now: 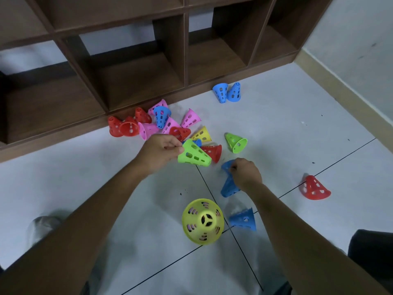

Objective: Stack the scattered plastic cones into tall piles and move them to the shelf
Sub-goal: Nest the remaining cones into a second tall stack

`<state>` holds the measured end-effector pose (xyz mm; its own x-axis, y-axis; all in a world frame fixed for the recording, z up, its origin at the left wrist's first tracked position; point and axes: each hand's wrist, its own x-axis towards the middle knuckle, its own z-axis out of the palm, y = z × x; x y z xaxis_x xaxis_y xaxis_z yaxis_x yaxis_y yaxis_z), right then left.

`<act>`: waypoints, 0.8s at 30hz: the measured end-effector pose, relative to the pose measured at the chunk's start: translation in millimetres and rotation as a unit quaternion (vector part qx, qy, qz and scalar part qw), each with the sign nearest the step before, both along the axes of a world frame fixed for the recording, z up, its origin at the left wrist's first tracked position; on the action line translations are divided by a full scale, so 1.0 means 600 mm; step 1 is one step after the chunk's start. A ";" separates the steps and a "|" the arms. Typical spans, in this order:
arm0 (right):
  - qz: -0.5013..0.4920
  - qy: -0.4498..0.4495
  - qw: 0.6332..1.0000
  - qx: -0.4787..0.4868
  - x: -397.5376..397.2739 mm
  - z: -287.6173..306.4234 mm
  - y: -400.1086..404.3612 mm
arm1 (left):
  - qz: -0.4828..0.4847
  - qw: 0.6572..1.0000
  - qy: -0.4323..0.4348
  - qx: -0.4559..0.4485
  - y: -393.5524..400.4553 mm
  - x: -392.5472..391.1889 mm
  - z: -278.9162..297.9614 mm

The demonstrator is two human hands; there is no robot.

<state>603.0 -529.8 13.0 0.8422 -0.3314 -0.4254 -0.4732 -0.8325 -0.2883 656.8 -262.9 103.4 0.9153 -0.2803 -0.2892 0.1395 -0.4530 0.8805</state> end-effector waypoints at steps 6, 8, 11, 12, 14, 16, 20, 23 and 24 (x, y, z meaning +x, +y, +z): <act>-0.079 -0.100 0.976 0.177 -0.012 0.046 -0.024 | 0.000 0.998 0.021 -0.058 0.011 -0.016 0.086; -0.106 -0.125 0.959 0.233 -0.018 0.064 -0.028 | 0.000 0.997 0.024 -0.074 0.016 -0.027 0.118; -0.134 -0.156 0.927 0.314 -0.033 0.096 -0.028 | -0.018 0.996 0.026 -0.087 0.022 -0.045 0.168; -0.144 -0.159 0.913 0.346 -0.039 0.112 -0.025 | -0.027 0.995 0.025 -0.093 0.024 -0.051 0.184; -0.156 -0.156 0.888 0.403 -0.053 0.143 -0.019 | -0.044 0.993 0.024 -0.108 0.025 -0.063 0.215; -0.162 -0.158 0.860 0.458 -0.067 0.176 -0.013 | -0.065 0.991 0.029 -0.116 0.025 -0.074 0.242; -0.149 -0.156 0.810 0.545 -0.096 0.257 -0.002 | -0.112 0.985 0.042 -0.127 0.026 -0.099 0.280; -0.141 -0.146 0.798 0.568 -0.110 0.315 -0.001 | -0.132 0.982 0.050 -0.128 0.028 -0.116 0.289; -0.137 -0.145 0.799 0.567 -0.113 0.330 -0.002 | -0.136 0.981 0.054 -0.127 0.030 -0.120 0.288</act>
<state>535.0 -531.0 211.0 0.9218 -0.0605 -0.3829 -0.3691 0.1651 -0.9146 584.5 -245.1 276.5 0.7651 -0.5849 -0.2693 0.1425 -0.2541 0.9566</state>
